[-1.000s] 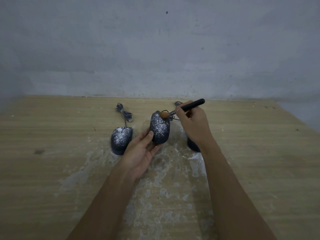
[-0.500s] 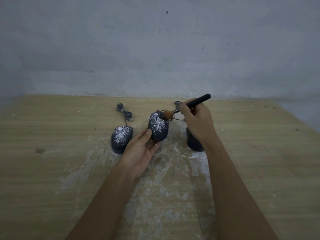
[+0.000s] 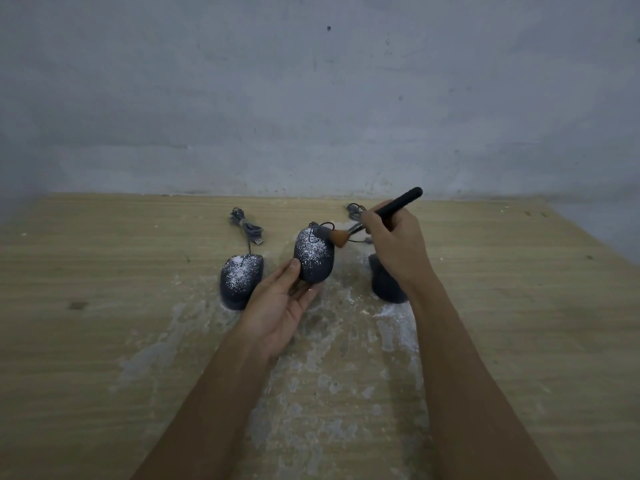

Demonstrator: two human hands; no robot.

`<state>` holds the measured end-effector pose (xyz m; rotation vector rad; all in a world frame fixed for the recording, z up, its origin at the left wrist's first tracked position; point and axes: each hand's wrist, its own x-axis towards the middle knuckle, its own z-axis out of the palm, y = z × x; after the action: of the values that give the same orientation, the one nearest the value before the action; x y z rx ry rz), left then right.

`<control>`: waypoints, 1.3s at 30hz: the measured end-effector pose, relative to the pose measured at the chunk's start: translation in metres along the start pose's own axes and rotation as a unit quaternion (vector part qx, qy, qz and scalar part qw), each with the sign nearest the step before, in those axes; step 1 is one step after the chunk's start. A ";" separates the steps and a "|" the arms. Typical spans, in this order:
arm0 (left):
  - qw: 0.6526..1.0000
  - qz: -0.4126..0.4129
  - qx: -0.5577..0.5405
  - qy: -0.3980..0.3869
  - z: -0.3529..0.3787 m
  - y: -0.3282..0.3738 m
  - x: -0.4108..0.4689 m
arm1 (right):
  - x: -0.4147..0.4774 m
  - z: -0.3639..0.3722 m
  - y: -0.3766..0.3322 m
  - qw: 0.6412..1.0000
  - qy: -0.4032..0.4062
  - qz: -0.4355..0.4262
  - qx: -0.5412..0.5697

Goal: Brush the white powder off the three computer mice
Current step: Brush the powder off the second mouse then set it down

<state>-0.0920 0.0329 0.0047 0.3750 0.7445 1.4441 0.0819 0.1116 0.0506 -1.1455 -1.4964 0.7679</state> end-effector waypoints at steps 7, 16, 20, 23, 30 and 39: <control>1.000 -0.001 0.010 -0.004 0.001 0.000 -0.002 | -0.001 0.000 0.002 1.000 -0.001 -0.003 -0.017; 0.999 -0.002 0.031 -0.022 0.005 0.001 -0.007 | 0.003 0.007 0.008 0.997 0.057 0.008 -0.045; 0.999 0.001 0.050 -0.020 0.004 -0.001 -0.005 | 0.006 0.013 0.006 0.995 0.098 0.036 0.002; 0.997 0.002 0.075 -0.018 0.005 -0.002 -0.005 | 0.005 0.019 0.008 0.996 0.072 0.032 -0.036; 0.995 0.001 0.096 -0.008 0.008 -0.002 -0.006 | 0.003 0.027 -0.005 0.991 0.118 -0.021 -0.065; 0.995 0.002 0.104 -0.001 0.006 -0.003 -0.004 | 0.003 0.025 -0.006 0.994 0.084 -0.036 -0.065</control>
<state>-0.0859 0.0301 0.0082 0.5378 0.8962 1.3730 0.0559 0.1152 0.0506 -1.2143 -1.4549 0.5178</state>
